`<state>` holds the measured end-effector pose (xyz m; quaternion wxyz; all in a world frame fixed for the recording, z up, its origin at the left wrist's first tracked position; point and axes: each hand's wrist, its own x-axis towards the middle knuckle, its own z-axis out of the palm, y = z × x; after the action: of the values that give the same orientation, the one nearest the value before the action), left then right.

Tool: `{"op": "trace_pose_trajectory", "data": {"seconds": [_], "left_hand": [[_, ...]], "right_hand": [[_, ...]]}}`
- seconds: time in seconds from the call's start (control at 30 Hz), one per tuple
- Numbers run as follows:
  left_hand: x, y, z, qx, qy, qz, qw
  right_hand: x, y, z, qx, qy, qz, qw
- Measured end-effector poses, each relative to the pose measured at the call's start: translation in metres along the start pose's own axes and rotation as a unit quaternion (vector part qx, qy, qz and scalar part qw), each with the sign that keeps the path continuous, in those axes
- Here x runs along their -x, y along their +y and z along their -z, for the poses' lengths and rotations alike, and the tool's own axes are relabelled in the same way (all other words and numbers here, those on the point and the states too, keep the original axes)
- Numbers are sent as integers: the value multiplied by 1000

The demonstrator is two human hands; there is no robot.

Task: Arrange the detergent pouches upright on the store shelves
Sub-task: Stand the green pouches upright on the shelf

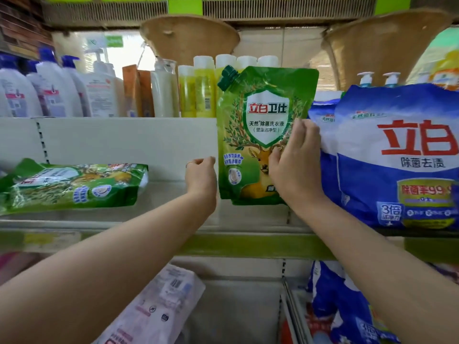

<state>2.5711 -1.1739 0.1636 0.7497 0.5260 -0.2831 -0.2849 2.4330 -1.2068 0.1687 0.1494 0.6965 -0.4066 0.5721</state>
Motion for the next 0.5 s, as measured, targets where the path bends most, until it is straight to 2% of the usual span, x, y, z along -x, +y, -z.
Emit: {"op": "trace_pose_trajectory", "data": {"seconds": [0.07, 0.1, 0.2, 0.37, 0.5], "left_hand": [[3, -2, 11, -29, 8, -19, 999], [6, -2, 18, -37, 13, -28, 999], [12, 6, 41, -49, 23, -46, 997], [10, 23, 90, -25, 64, -53, 996], [1, 35, 128, -11, 105, -18, 994]], "right_hand": [[0, -17, 1, -17, 36, 75, 996], [-2, -29, 0, -44, 26, 84, 995], [-8, -62, -8, -135, -57, 67, 987], [-12, -118, -35, -220, -170, 55, 959], [-8, -166, -69, -233, -293, 45, 926]]}}
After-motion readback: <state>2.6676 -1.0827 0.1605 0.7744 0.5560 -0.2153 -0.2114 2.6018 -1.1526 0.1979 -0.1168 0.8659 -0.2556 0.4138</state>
